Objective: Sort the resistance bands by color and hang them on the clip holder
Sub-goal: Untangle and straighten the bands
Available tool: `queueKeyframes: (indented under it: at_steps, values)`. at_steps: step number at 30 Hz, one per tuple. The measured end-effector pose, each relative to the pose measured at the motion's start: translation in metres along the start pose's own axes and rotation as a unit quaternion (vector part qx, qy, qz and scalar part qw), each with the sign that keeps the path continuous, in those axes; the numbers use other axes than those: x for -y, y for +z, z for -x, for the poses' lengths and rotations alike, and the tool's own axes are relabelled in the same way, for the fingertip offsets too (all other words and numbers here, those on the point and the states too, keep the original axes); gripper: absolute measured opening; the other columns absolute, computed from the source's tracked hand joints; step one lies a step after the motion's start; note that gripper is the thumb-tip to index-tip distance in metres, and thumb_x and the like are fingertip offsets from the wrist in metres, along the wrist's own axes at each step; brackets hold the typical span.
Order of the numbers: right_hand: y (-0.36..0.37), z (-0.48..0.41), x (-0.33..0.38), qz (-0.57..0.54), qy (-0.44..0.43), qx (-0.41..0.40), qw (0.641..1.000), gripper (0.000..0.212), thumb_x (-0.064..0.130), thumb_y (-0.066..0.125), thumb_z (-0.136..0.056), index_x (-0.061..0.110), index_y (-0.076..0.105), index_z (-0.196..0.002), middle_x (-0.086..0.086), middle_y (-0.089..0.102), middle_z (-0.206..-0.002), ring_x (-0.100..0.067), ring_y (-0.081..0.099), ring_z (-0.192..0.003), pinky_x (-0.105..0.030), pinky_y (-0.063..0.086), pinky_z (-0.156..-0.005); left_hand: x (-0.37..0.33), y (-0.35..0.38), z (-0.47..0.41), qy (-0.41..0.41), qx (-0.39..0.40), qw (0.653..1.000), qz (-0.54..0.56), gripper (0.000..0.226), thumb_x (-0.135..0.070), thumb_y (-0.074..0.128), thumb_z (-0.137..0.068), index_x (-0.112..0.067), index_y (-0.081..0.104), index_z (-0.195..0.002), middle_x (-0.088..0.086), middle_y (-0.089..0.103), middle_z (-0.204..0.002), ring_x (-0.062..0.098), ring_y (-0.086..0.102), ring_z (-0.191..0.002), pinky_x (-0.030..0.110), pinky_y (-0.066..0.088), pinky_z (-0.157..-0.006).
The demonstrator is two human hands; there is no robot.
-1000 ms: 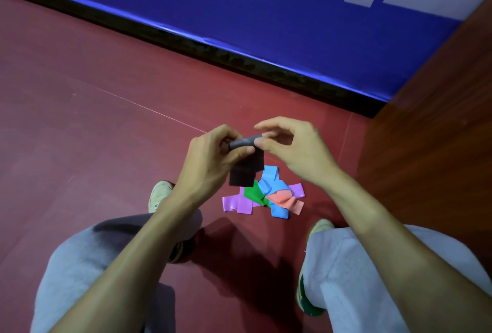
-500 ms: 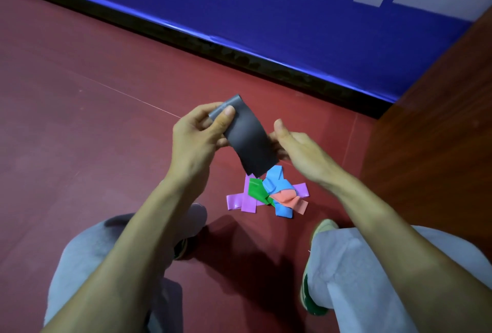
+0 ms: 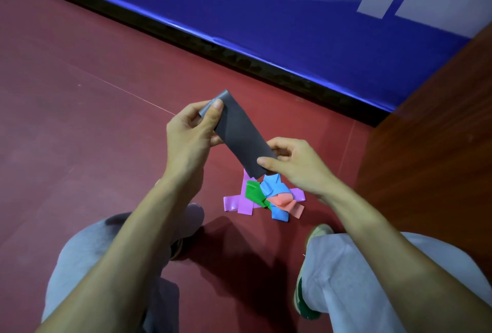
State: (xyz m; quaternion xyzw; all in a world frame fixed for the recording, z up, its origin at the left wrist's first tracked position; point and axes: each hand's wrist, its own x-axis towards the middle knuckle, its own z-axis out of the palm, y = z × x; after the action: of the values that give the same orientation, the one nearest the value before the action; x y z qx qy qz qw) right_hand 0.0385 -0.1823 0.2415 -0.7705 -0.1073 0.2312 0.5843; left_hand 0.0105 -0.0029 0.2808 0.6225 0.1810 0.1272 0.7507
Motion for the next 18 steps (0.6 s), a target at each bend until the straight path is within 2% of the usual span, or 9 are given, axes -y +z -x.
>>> queueKeyframes:
  at_steps: [1, 6, 13, 18]
  values:
    - [0.0, -0.0008, -0.0007, 0.004, 0.003, -0.006, 1.0, 0.011, 0.002, 0.068, -0.084, 0.002, 0.067, -0.095, -0.011, 0.068, -0.088, -0.017, 0.061, -0.079, -0.032, 0.051, -0.077, 0.0001, -0.0001, 0.0001, 0.004, 0.002, 1.0, -0.004, 0.011, -0.022, 0.061, -0.092, -0.012, 0.066, -0.096, -0.004, 0.068, -0.077, 0.009, 0.065, -0.072, 0.021, 0.053, -0.061]
    - [0.0014, -0.0024, -0.0016, 0.021, 0.007, -0.029, 0.999, 0.013, 0.002, 0.072, -0.081, 0.011, 0.067, -0.089, -0.005, 0.069, -0.083, -0.013, 0.061, -0.075, -0.022, 0.05, -0.071, 0.0005, -0.0016, -0.0009, 0.005, -0.001, 1.0, -0.009, 0.012, -0.022, 0.06, -0.093, -0.012, 0.066, -0.094, -0.001, 0.067, -0.081, 0.013, 0.064, -0.078, 0.028, 0.056, -0.07]
    - [0.0006, -0.0052, -0.0042, 0.054, 0.023, -0.056, 0.997, 0.023, 0.005, 0.081, -0.071, 0.02, 0.065, -0.078, -0.012, 0.072, -0.084, -0.018, 0.062, -0.073, -0.042, 0.053, -0.076, -0.0011, 0.0004, 0.0016, 0.021, 0.019, 0.999, -0.024, 0.01, -0.019, 0.057, -0.095, -0.015, 0.066, -0.092, -0.002, 0.067, -0.081, 0.013, 0.063, -0.078, 0.032, 0.054, -0.074]
    - [-0.0016, -0.0049, -0.0034, 0.071, 0.017, -0.067, 0.995, 0.02, 0.008, 0.082, -0.071, 0.022, 0.067, -0.075, -0.007, 0.073, -0.079, -0.015, 0.063, -0.07, -0.039, 0.053, -0.073, -0.0023, 0.004, 0.0032, 0.052, 0.012, 0.998, -0.043, 0.009, -0.02, 0.059, -0.094, -0.015, 0.067, -0.09, -0.01, 0.067, -0.073, 0.008, 0.061, -0.072, 0.028, 0.054, -0.069]
